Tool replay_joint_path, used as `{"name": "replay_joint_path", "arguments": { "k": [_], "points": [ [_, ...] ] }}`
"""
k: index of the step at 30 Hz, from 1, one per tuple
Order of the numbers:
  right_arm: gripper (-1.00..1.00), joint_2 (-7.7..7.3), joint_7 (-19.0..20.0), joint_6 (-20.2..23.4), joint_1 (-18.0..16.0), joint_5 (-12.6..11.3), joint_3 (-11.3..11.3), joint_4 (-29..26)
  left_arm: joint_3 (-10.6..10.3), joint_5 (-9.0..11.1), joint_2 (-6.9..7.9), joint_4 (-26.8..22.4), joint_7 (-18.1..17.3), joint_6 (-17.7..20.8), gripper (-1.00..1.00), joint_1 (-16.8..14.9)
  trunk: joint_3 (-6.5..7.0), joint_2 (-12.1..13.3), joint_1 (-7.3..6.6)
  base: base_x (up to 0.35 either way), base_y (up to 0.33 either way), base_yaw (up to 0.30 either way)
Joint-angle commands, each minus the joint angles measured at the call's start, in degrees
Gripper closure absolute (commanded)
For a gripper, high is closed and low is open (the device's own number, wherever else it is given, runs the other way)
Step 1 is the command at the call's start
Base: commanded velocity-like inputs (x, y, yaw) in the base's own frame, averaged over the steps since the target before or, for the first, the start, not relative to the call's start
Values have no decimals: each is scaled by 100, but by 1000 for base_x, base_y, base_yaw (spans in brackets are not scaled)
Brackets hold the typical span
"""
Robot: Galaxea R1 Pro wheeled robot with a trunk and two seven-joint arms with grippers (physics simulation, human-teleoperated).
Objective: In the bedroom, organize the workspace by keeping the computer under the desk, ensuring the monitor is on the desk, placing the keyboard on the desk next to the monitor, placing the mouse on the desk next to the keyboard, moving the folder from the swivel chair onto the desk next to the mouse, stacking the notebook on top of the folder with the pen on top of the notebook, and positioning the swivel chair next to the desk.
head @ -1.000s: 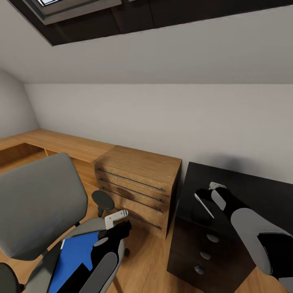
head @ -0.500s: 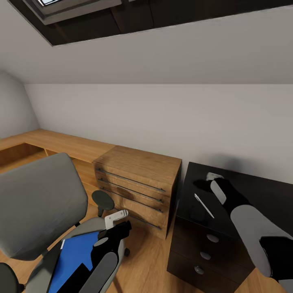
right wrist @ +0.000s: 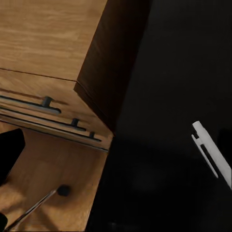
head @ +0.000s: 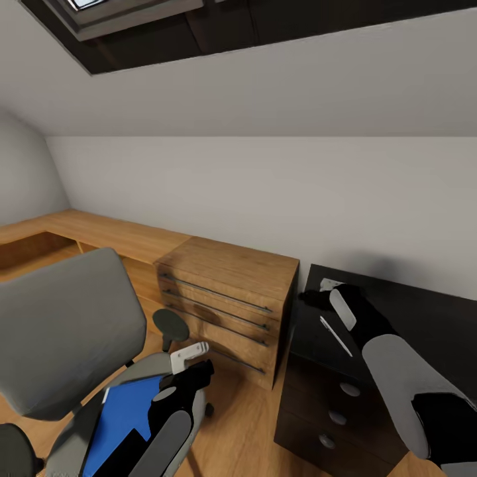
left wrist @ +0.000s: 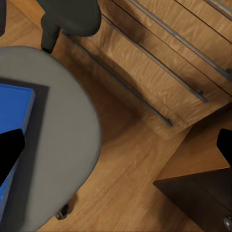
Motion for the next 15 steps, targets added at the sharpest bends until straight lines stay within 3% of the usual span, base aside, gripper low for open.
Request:
{"name": "replay_joint_path", "arguments": {
  "k": [1,15],
  "points": [
    [-100,17,-54,33,-2,-53,38,-17,-10,21,3,-3,39,34,-100,-8,-8,-4,0,0,0,220],
    [-100,100,-60,65,7,-44,42,-27,-10,18,3,2,39,30,-100,-11,-39,-4,0,0,0,252]
  ]
}}
